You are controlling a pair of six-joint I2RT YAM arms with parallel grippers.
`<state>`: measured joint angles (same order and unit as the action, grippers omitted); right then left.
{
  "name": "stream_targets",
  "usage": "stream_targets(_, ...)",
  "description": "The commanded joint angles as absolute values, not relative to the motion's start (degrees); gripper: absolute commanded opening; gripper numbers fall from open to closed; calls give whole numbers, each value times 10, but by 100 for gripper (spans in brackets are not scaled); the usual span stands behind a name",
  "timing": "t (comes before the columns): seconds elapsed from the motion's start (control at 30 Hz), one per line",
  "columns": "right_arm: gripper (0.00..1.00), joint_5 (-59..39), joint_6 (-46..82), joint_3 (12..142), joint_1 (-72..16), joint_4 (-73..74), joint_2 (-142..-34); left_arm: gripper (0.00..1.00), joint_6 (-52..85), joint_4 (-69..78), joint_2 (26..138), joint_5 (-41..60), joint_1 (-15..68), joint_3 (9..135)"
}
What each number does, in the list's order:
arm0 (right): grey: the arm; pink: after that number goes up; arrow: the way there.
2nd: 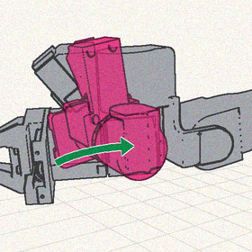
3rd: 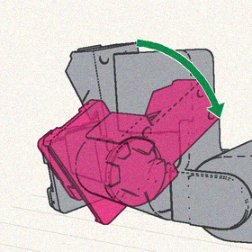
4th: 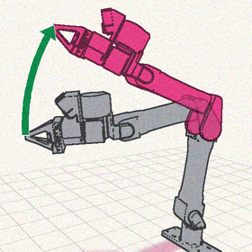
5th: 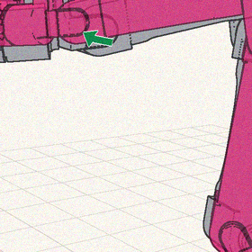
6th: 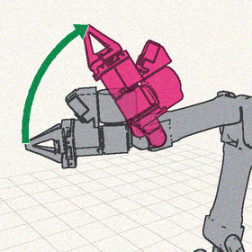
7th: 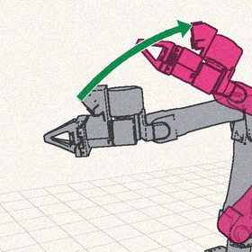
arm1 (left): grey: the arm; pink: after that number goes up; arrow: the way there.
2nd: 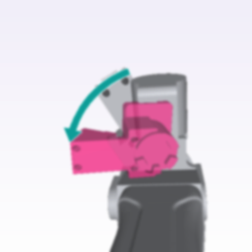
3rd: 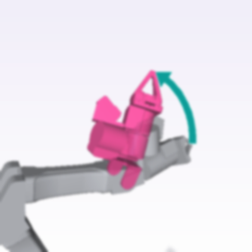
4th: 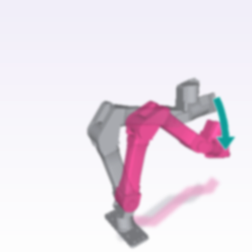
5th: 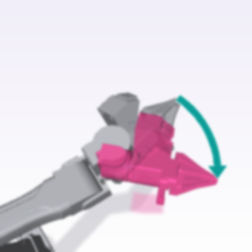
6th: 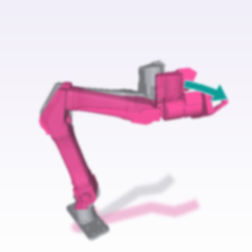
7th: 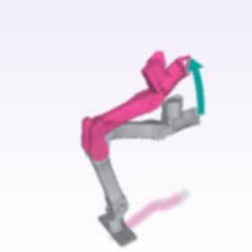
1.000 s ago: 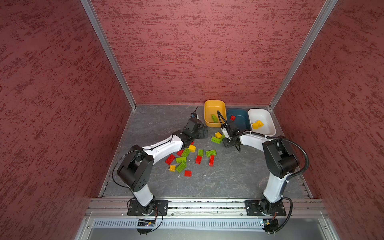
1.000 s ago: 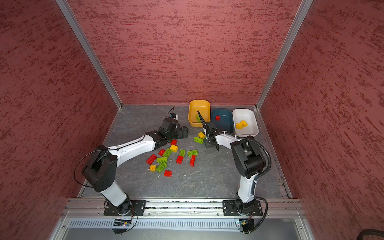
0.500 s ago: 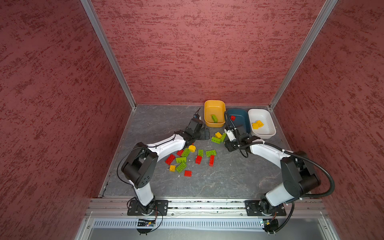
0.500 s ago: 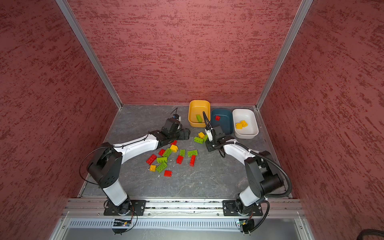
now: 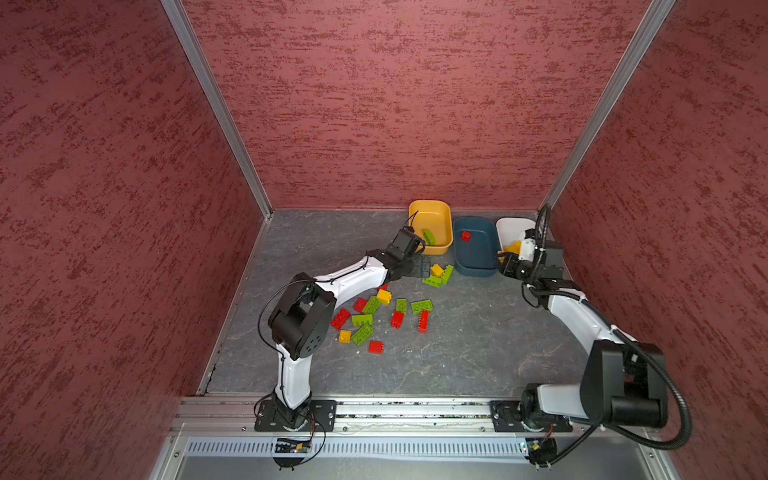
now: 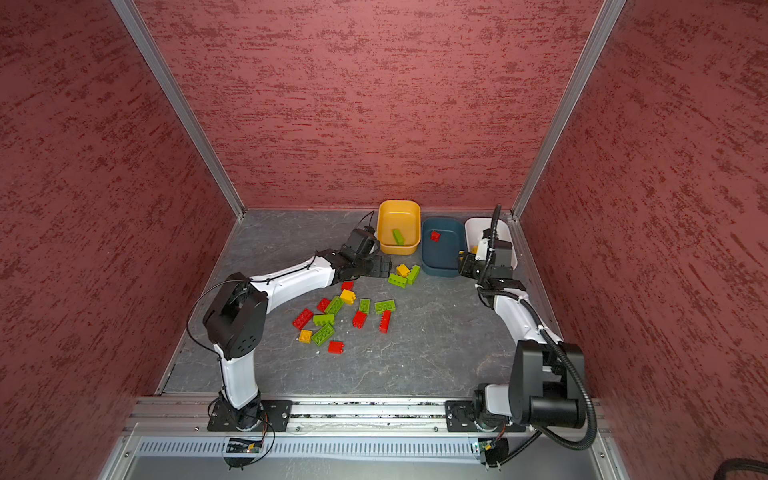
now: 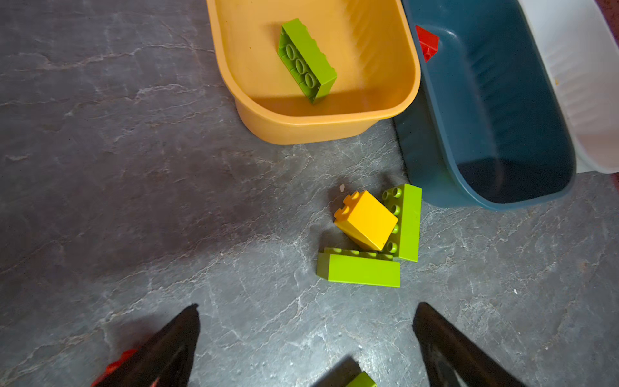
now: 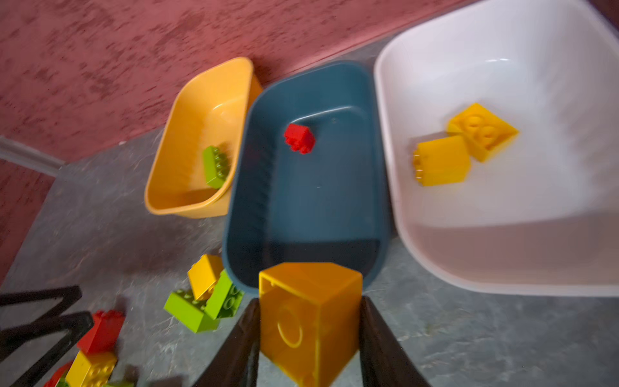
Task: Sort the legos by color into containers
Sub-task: 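Carry the yellow brick into the white tub while the left gripper reaches toward green bricks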
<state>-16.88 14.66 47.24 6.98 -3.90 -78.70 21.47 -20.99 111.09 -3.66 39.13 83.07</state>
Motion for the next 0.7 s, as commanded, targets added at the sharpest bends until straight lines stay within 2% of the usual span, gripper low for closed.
stream_targets(0.0,37,-159,171,500,115,-39,-824,100,195,-277,1138,-29,399,865)
stream_targets(0.17,39,-111,135,557,153,-87,-898,99,187,-324,1177,-24,403,913)
stream_targets(0.33,39,-15,102,596,154,-92,-946,100,184,-342,1211,4,407,951)
stream_targets(0.67,46,56,50,703,154,-142,-1047,100,173,-398,1282,3,423,1031)
